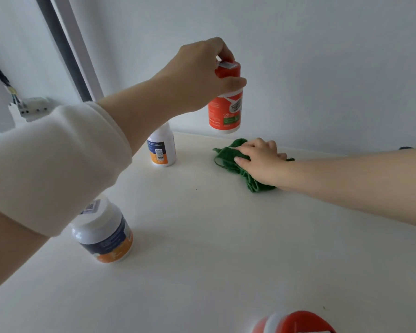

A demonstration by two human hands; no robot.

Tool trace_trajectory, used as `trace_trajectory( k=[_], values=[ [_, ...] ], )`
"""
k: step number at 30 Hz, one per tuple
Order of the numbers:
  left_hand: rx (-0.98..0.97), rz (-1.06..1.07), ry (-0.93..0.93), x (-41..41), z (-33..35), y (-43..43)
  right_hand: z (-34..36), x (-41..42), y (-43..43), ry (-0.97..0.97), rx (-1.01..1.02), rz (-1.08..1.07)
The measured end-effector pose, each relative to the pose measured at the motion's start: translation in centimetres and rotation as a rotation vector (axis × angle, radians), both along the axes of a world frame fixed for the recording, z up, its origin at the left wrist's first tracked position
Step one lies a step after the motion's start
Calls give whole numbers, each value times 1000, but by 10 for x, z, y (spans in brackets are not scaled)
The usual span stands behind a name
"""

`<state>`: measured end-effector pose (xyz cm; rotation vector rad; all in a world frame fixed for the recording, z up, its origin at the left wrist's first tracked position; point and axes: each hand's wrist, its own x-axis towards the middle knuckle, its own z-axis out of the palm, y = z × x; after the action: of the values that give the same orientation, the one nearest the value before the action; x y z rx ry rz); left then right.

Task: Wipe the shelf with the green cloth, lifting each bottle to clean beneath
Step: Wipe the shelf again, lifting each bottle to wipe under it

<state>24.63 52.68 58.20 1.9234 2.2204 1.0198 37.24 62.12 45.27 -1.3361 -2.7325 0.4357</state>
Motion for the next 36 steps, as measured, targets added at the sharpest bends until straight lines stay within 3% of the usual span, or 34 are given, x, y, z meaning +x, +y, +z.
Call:
trace_trajectory(
  k=[8, 13, 16, 18, 22, 24, 27, 31, 36],
  values=[
    [9, 29, 34, -3, 1, -2, 9, 5, -55, 85, -70, 600],
    [-22, -38, -16, 6, -8, 3, 27, 71, -65, -79, -357, 763],
    [-47, -68, -26, 11, -17, 7, 42, 94, -54, -114, -543, 594],
    [-60, -76, -25, 13, -20, 11, 49, 99, -42, 63, -600, 345],
    [-66, -69, -34, 13, -20, 20, 41, 90, -3, 426, -213, -84],
    [-68, -69, -30, 14, -21, 24, 29, 83, 19, 380, -54, -298],
    [-82, -71, -31, 16, -26, 28, 12, 75, 39, 48, -9, -458],
    [-110, -90, -34, 18, -37, 31, 8, 75, 28, -28, -63, -232],
    [-124, -99, -51, 18, -46, 34, 9, 95, -51, -21, -91, 401]
  ],
)
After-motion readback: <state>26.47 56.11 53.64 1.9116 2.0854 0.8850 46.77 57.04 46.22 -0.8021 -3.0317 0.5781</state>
